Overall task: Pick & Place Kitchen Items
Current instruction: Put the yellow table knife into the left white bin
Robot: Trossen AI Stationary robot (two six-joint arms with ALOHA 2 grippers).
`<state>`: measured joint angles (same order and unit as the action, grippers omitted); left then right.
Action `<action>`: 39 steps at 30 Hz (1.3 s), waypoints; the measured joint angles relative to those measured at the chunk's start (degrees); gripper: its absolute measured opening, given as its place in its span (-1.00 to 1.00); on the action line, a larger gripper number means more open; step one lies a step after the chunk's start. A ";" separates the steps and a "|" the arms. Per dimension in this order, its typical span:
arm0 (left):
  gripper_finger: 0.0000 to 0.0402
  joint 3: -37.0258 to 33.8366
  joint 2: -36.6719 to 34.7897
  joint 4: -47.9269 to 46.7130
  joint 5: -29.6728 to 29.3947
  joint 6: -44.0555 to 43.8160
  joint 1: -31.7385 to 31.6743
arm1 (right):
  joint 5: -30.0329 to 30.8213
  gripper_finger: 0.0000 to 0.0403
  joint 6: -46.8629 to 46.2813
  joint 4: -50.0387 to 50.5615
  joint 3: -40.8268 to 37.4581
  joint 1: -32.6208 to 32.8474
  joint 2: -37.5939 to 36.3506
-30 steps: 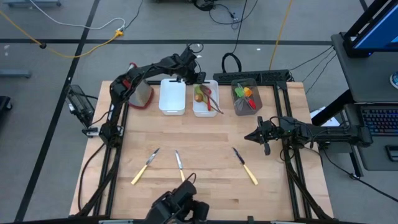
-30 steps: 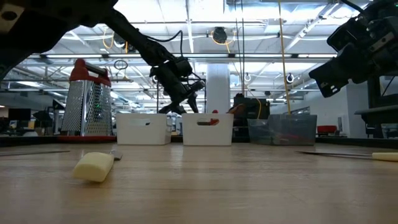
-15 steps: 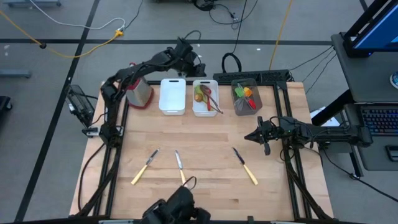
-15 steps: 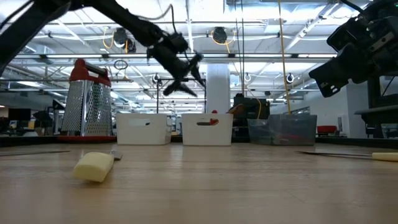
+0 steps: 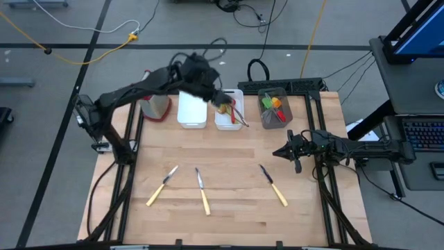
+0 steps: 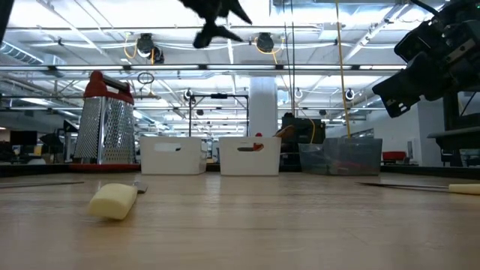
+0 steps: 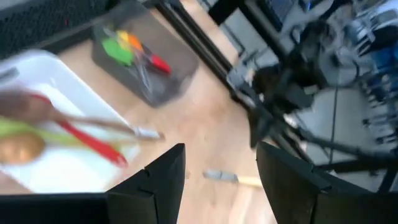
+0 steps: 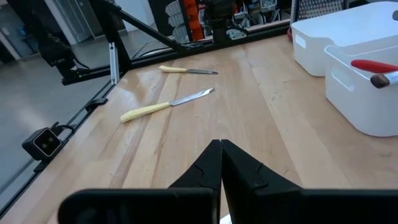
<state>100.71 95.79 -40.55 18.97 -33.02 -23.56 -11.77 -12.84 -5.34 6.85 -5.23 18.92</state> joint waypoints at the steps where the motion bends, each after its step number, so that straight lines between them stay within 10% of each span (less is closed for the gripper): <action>1: 0.01 0.00 -0.87 -1.60 -1.48 -0.95 1.79 | -0.02 -1.00 0.00 0.00 0.00 0.02 0.02; 26: 0.01 0.00 0.12 -28.83 -19.14 -48.75 38.60 | -0.28 -1.00 3.19 0.00 0.00 0.00 0.02; 39: 0.01 -4.53 -0.24 -48.76 -21.01 -50.33 44.40 | -0.31 -1.00 3.23 0.00 0.00 0.01 0.01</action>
<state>96.18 95.55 -89.31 -2.04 -83.35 20.84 -12.08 -9.61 -5.34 6.85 -5.22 18.93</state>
